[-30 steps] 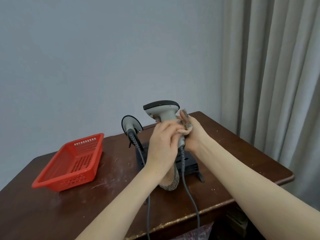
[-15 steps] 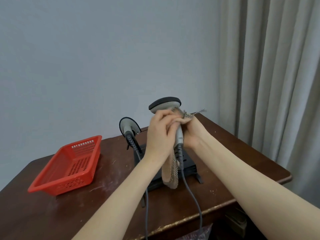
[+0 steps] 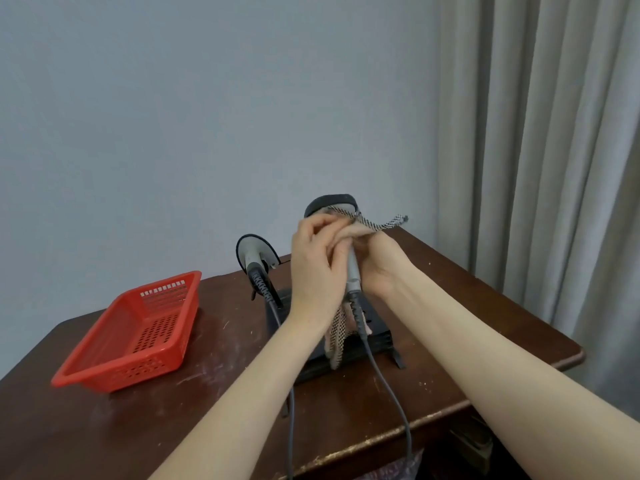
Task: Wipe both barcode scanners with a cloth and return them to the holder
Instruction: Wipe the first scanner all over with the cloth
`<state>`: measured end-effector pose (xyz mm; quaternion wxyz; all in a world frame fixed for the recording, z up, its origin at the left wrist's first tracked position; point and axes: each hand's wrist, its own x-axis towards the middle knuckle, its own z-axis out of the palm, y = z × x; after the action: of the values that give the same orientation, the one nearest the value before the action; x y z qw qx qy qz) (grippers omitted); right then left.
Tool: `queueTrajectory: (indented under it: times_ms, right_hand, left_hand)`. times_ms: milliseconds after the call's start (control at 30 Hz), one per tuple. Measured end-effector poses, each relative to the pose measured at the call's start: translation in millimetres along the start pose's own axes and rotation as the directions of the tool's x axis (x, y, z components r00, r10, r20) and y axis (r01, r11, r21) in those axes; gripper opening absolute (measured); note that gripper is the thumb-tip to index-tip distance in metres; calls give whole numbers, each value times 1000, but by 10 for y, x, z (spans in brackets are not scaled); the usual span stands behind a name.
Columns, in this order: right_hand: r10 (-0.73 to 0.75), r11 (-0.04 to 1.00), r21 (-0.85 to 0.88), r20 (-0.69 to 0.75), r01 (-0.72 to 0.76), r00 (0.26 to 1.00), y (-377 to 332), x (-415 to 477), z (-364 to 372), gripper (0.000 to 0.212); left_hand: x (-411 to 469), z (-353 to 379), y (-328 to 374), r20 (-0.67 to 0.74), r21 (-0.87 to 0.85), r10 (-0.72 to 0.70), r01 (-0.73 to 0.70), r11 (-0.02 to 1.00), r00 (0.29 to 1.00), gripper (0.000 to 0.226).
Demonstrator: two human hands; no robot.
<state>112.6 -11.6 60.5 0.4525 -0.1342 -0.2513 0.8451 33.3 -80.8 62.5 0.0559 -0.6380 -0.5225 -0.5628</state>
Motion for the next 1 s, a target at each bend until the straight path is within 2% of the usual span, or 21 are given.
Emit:
queueTrajectory:
  times_ms: [67, 167, 233, 333, 367, 433, 533, 667, 733, 767, 833, 900, 933, 1000]
  right_hand:
    - [-1, 999, 45, 18, 0, 1000, -27, -16, -59, 16]
    - [-56, 998, -25, 3, 56, 998, -60, -93, -110, 8]
    - [-94, 994, -57, -13, 93, 995, -66, -64, -132, 19]
    - [-64, 995, -72, -34, 62, 997, 5, -28, -44, 57]
    - [-63, 995, -75, -23, 61, 998, 21, -43, 0, 53]
    - [-87, 993, -78, -36, 84, 996, 14, -61, -1, 22]
    - [-29, 1000, -6, -2, 29, 1000, -28, -102, -11, 45]
    - [-62, 990, -135, -107, 47, 992, -14, -64, -33, 74]
    - [-48, 991, -126, -112, 34, 993, -5, -83, -41, 77]
    - [-27, 994, -107, -98, 16, 995, -17, -76, -55, 76]
    - [0, 996, -93, -73, -7, 997, -35, -68, -56, 67]
    - [-4, 994, -111, -61, -3, 998, -30, -64, -19, 54]
    - [7, 993, -114, -42, -12, 999, -13, -79, 15, 48]
    - [62, 997, -55, 20, -60, 998, 22, -123, 99, 37]
  left_hand:
    - [-127, 22, -16, 23, 13, 63, -64, 998, 998, 23]
    - [-247, -27, -21, 95, 15, 204, -206, 978, 974, 22]
    - [-227, -87, 3, 119, -4, 243, -244, 970, 963, 24]
    - [-12, -124, 19, -25, 6, 152, -152, 988, 988, 25]
    - [58, -113, 12, -49, 17, 131, -131, 991, 990, 25]
    - [76, -50, -4, -9, 78, 160, -159, 984, 987, 23]
    - [-150, 21, -69, 79, 116, 217, -225, 967, 973, 21]
    - [-425, -63, -114, 198, 16, 273, -281, 959, 941, 23]
    - [-454, -143, -82, 251, -67, 210, -200, 978, 945, 22]
    - [-424, -182, -45, 230, -89, 134, -117, 989, 964, 21]
    - [-275, -251, 1, 64, -155, -70, 79, 985, 995, 24]
    - [-61, -290, 10, -102, -240, -215, 186, 953, 971, 30]
    - [24, -271, 7, -121, -237, -229, 196, 952, 966, 30]
    - [64, -161, 6, -62, -152, -216, 205, 967, 974, 25]
